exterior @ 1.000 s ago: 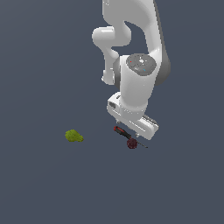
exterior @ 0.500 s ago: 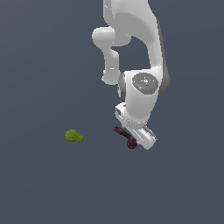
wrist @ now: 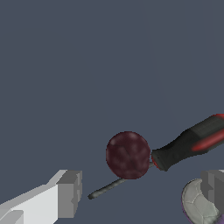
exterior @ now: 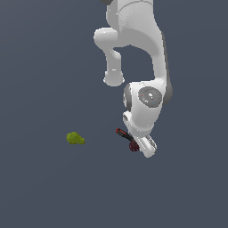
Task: Pick up a designated object from a clutter of objects.
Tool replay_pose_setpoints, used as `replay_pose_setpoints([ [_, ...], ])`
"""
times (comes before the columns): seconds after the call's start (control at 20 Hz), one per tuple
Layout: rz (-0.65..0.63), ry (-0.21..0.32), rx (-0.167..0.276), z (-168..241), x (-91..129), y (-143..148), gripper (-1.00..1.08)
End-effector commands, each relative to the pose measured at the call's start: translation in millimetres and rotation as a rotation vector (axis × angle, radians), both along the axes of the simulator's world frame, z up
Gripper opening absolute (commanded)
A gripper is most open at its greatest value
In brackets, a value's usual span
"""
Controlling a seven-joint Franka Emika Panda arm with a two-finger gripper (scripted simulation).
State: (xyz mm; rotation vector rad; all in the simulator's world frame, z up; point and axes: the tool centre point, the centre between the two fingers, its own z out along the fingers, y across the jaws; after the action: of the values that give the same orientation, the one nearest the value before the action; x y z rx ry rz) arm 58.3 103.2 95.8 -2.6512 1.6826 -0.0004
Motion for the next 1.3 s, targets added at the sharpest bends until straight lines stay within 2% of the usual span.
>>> replay_pose_setpoints([
  [0.0,-0.033,0.000,0.000,-6.9,-0.3,2.4,1.00],
  [0.7,-0.077,0.002,-0.001,-22.2,-1.5,6.0,1.00],
  [1.25,-0.081,0.001,-0.001,-65.4,-2.1,5.9,1.00],
])
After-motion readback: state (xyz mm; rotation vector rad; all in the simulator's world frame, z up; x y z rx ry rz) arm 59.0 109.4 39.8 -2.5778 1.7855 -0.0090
